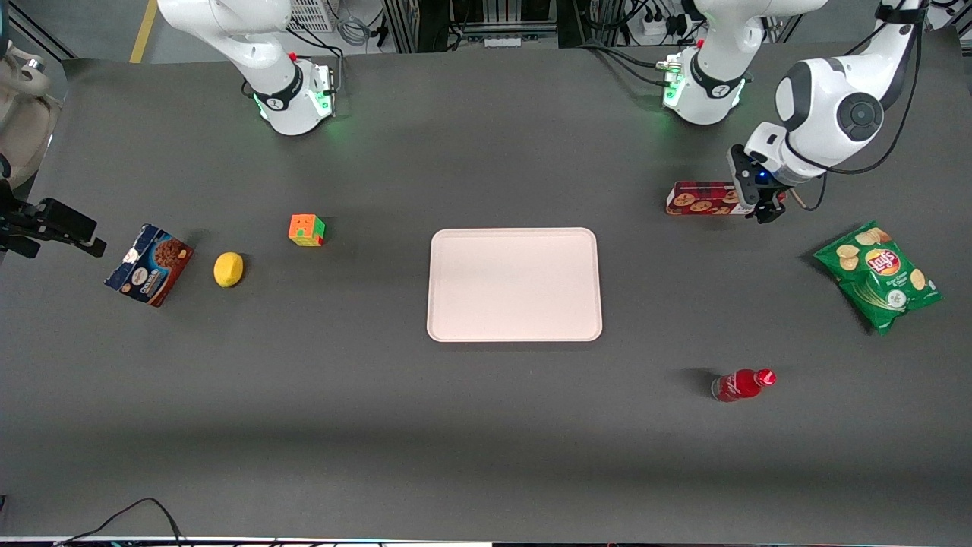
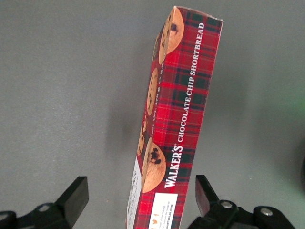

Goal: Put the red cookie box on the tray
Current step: 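Close the left gripper on the red shortbread box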

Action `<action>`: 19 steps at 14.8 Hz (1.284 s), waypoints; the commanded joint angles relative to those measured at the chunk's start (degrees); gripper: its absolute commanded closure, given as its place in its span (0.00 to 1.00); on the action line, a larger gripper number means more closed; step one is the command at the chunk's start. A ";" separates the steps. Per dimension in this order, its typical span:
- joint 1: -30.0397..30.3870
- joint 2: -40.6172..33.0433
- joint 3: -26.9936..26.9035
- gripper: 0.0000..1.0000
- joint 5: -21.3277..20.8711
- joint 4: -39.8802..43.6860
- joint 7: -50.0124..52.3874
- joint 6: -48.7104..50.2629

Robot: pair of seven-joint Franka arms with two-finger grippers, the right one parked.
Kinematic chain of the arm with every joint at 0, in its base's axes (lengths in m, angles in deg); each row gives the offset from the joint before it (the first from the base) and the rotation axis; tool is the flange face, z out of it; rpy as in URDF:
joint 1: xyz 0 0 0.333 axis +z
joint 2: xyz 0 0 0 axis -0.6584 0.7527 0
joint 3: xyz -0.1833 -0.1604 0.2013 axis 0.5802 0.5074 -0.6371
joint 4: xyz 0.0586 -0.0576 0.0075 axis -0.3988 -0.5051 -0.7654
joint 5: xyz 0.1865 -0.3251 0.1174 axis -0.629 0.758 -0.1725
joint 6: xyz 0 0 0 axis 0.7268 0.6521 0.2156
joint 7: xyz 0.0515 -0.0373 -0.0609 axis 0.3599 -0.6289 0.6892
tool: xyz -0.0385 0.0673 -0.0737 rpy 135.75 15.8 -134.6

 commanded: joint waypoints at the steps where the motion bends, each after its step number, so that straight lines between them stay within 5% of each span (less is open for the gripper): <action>1: -0.41 -2.17 0.03 0.00 1.02 -6.67 -1.26 -7.07; 10: -1.55 3.02 0.03 0.05 1.81 -6.94 -1.26 -11.92; 12: -1.56 3.02 0.11 0.27 1.90 -6.85 -1.17 -11.92; 15: -1.90 3.02 0.20 0.38 1.90 -6.94 -1.17 -11.92; 19: -2.00 3.02 0.20 0.75 1.90 -6.85 -1.26 -11.92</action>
